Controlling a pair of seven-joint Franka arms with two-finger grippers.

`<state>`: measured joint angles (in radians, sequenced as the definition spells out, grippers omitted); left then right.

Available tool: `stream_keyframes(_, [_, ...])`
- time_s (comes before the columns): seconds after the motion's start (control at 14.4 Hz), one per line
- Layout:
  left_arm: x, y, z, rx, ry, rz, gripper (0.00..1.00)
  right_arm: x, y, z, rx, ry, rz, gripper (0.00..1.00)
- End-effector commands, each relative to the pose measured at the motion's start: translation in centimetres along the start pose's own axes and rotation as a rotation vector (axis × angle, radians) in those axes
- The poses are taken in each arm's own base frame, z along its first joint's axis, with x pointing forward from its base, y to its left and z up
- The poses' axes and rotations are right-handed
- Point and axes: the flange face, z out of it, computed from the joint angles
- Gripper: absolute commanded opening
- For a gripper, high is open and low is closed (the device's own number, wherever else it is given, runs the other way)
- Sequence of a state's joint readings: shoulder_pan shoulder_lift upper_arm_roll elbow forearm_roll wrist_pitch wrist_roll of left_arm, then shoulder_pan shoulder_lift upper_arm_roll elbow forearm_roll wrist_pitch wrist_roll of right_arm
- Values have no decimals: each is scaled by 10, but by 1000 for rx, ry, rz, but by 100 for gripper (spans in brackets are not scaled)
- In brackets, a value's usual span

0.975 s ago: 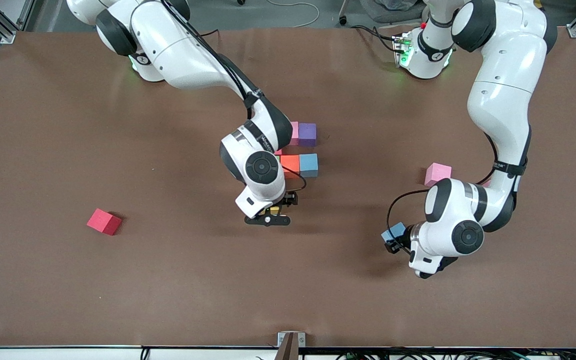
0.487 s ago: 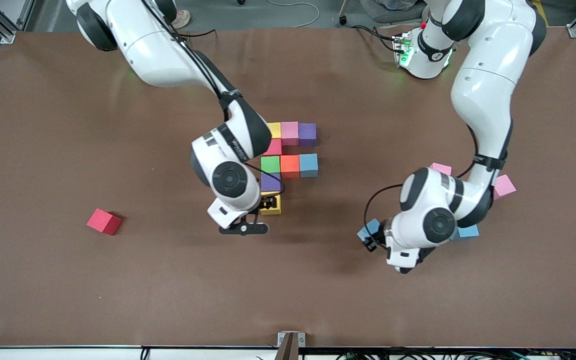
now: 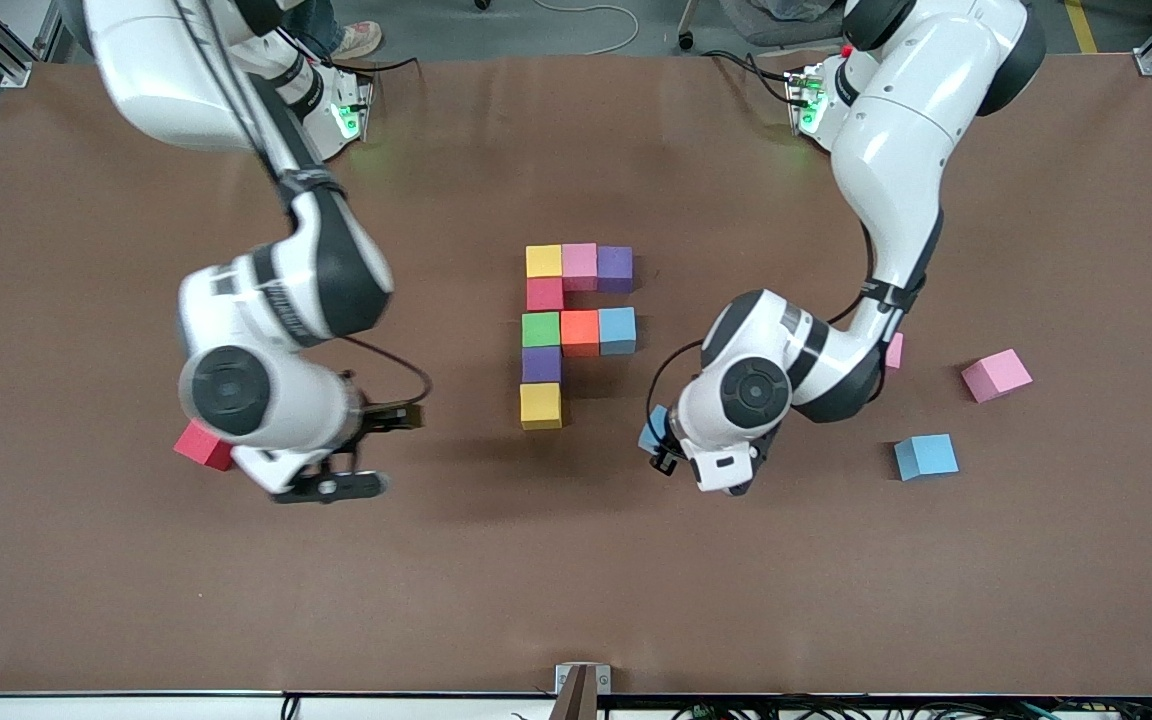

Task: Arrange 11 blocks into digit 3
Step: 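Carry the light blue cube to the cube row while the right gripper withdraws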

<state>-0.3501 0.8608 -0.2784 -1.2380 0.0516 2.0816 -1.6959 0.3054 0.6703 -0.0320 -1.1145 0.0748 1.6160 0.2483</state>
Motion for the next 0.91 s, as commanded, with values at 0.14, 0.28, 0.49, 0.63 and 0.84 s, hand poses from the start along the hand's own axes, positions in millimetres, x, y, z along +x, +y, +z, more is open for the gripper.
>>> stream_keyframes(0.14, [-42,1,6,-79,-19,-301,15,-28,144,-43,43,-63,-14,100])
stream_keyframes(0.28, [-60,-1,12,-95,-30,-371,15,-40,192,-61,57,-68,48,100])
stream_keyframes(0.49, [-78,-7,29,-97,-33,-444,15,-62,214,-91,-5,-47,74,100])
stream_keyframes(0.63, [-79,-11,42,-114,-44,-482,15,-84,215,-101,-13,-41,80,100])
stream_keyframes(0.84, [-91,-19,58,-130,-58,-486,16,-109,221,-121,-10,-29,89,100])
